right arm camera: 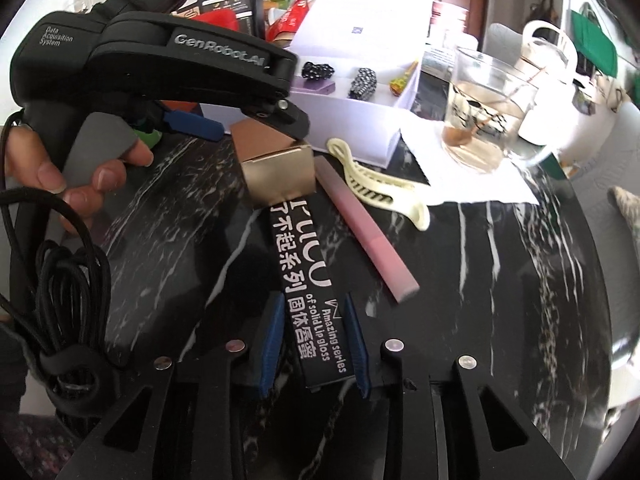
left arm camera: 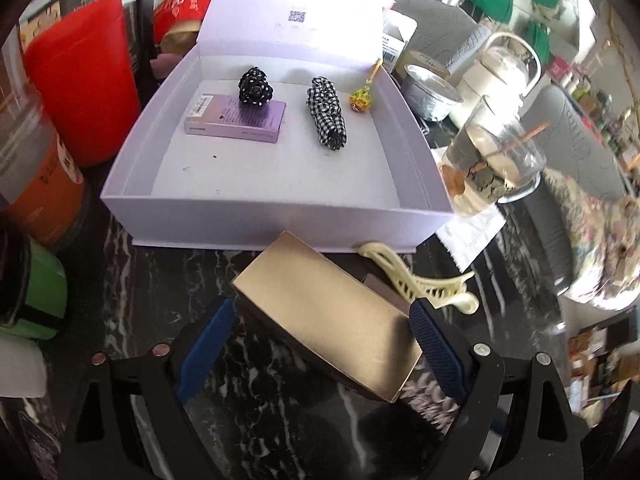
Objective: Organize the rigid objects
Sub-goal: 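Grasp the black printed lip gloss package with the right gripper, then grasp the gold box with the left gripper while the right holds the package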
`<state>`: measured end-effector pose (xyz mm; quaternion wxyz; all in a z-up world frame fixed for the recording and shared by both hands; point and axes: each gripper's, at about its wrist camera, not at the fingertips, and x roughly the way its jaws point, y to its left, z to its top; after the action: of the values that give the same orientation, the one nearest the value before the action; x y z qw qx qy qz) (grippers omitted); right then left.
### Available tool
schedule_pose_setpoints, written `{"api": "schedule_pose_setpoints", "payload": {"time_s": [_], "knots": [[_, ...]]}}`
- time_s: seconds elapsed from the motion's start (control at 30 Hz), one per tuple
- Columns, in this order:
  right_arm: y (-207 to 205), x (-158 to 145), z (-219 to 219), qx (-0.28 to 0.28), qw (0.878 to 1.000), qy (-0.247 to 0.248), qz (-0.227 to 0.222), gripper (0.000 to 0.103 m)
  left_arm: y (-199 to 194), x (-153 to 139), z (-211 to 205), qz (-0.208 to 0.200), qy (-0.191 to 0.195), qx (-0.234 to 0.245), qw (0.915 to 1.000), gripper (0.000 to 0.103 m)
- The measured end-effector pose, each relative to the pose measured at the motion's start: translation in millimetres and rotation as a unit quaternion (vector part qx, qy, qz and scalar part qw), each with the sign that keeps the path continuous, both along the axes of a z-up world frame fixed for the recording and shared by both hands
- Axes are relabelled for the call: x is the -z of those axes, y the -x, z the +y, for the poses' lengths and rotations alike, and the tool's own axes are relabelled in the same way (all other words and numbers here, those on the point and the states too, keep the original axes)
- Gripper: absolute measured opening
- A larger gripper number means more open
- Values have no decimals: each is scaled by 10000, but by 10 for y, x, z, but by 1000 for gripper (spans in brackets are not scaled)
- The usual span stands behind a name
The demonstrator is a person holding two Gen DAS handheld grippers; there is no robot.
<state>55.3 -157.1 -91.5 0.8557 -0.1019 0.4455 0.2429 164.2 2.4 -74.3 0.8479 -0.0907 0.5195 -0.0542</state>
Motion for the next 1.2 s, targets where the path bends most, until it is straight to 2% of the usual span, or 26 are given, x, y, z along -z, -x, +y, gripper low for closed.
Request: {"api": "schedule_pose_setpoints", "payload": {"time_s": [0.03,0.1,0.47,0.67,0.77,0.93,1.03,1.2], "knots": [[11,-1,-26,61,10000,26,-16,28,22,12,-42,24,-250,64,9997,91],[27,-3,-104,231,9997,54,-7,27,75,25,-84,22,-453,157,9988,91],[141,-7,-338,692,9975,-130,101,27,249,23,-136,-72,-271,309,9991,91],[92,-2,-334,841,9963,-115,99,28,161,96,-206,-31,-148,227,9996,91],[94,15,-329,940,9955,-66,61,36,126,110,-219,-50,-108,188,9998,91],[61,50,-345,1047,9944,-68,80,37,133,97,-252,-281,-265,275,9989,91],[50,65,-352,1095,9939,-90,86,37,172,96,-253,-450,-228,392,9980,84],[67,58,-353,1145,9933,-95,89,37,215,80,-197,-398,-41,502,9979,73]]}}
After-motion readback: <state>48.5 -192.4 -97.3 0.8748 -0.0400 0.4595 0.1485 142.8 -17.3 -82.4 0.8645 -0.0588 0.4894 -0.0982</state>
